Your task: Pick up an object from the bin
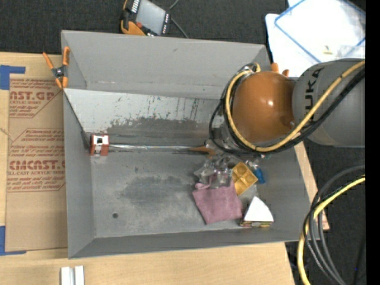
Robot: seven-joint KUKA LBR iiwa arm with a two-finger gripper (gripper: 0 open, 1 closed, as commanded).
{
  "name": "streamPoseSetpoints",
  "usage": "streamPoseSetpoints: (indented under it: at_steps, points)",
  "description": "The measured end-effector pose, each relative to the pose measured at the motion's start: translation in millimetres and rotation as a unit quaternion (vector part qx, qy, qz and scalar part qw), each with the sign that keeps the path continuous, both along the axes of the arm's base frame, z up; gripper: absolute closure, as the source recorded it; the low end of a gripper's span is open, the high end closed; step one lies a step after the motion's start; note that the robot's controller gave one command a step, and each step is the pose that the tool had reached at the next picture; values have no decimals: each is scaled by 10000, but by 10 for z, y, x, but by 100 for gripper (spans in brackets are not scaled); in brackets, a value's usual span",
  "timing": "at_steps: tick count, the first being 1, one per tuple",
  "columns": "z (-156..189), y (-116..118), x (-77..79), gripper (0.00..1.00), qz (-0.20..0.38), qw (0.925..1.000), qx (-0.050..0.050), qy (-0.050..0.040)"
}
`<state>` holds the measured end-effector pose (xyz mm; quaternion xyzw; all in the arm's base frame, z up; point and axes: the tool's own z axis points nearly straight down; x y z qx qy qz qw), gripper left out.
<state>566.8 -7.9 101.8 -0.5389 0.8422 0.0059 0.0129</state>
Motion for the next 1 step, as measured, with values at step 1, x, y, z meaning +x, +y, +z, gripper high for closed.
streamPoseSetpoints:
  at_steps: [1]
  points:
    - [264,-60,-11,100,-362,9993,6,-64]
